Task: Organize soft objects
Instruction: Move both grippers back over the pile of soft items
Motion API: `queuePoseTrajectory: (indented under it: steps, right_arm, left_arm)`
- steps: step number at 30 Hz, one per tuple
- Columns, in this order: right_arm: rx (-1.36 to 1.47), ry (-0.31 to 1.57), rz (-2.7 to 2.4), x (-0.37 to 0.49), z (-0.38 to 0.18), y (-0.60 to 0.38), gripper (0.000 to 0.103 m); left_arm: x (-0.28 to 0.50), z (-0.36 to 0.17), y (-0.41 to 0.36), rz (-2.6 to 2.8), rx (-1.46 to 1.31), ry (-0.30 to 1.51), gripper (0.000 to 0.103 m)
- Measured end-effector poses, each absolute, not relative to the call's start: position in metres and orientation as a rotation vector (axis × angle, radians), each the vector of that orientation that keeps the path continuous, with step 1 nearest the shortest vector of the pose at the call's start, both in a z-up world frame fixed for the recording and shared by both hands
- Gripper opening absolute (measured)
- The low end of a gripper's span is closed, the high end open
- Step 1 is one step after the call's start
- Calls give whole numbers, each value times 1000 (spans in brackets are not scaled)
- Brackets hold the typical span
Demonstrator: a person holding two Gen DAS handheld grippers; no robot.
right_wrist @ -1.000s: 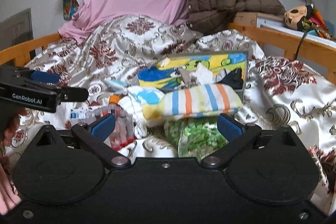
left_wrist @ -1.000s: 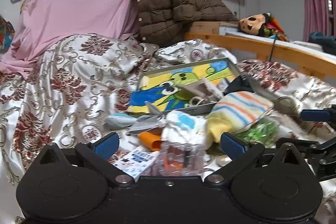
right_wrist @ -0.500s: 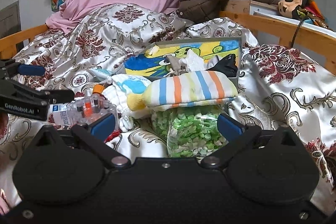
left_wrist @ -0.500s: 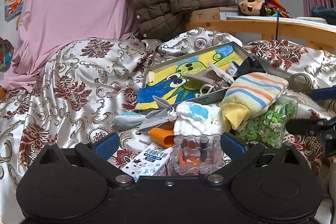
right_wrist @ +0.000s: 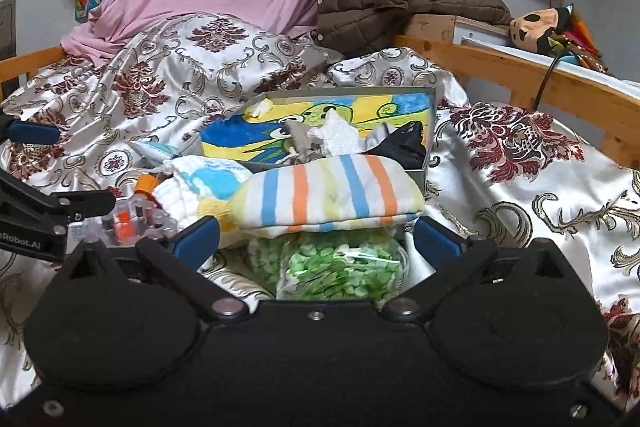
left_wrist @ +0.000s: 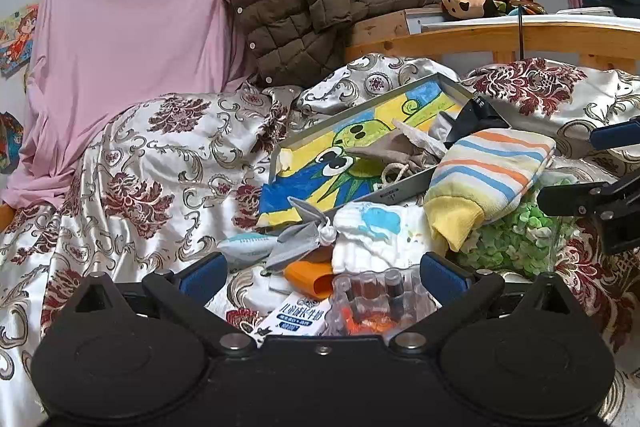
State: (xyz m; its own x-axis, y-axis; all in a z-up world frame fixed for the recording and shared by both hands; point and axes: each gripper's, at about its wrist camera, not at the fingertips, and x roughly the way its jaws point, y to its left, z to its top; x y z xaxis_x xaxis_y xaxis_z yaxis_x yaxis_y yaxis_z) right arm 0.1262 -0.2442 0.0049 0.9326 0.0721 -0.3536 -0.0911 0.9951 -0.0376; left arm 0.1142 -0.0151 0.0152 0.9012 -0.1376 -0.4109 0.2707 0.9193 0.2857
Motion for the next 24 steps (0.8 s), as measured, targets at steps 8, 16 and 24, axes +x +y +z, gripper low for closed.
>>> queuePoseTrajectory:
  steps: [8, 16, 24]
  right_arm:
    - [-33, 341, 79, 142, 5, -252, 102]
    - [-49, 313, 76, 172, 5, -252, 102]
    - [-139, 325, 86, 187, -1, -237, 102]
  left_arm:
    - [124, 16, -16, -222, 345, 389, 102]
    - [150, 14, -4, -212, 233, 414, 102]
    - [178, 5, 2, -275, 151, 426, 102]
